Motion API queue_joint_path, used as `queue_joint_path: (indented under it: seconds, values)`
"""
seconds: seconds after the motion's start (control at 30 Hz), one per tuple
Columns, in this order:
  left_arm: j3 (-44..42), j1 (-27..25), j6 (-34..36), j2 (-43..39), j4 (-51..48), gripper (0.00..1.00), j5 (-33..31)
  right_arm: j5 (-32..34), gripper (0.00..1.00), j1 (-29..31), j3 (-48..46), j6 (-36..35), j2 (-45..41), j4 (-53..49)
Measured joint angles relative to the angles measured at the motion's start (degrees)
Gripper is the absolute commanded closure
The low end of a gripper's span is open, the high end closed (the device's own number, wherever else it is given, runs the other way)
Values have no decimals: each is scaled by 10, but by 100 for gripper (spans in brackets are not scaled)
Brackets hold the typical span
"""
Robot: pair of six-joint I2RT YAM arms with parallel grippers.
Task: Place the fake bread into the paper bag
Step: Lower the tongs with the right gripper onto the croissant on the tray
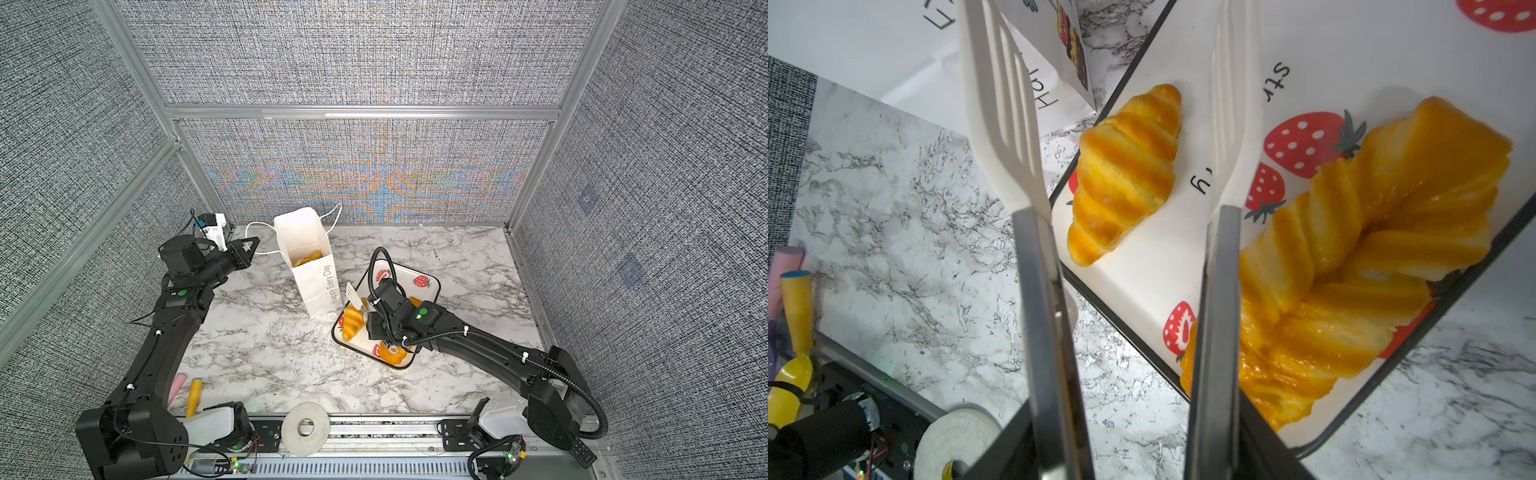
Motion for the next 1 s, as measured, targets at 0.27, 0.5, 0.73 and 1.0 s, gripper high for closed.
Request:
queue_joint_path:
  seconds: [0.27, 0.5, 0.73, 1.0]
  values:
    - [0, 0, 0, 0, 0, 100, 0, -11, 44, 19, -11, 14, 17, 6]
    - [0, 0, 0, 0, 0, 100, 0, -14, 44, 27, -12, 19, 33, 9]
    - [0, 0, 0, 0, 0, 100, 0, -16, 43, 29, -13, 21, 40, 16]
    - [0, 0, 0, 0, 0, 100, 0, -16, 40, 31, -15, 22, 47, 17]
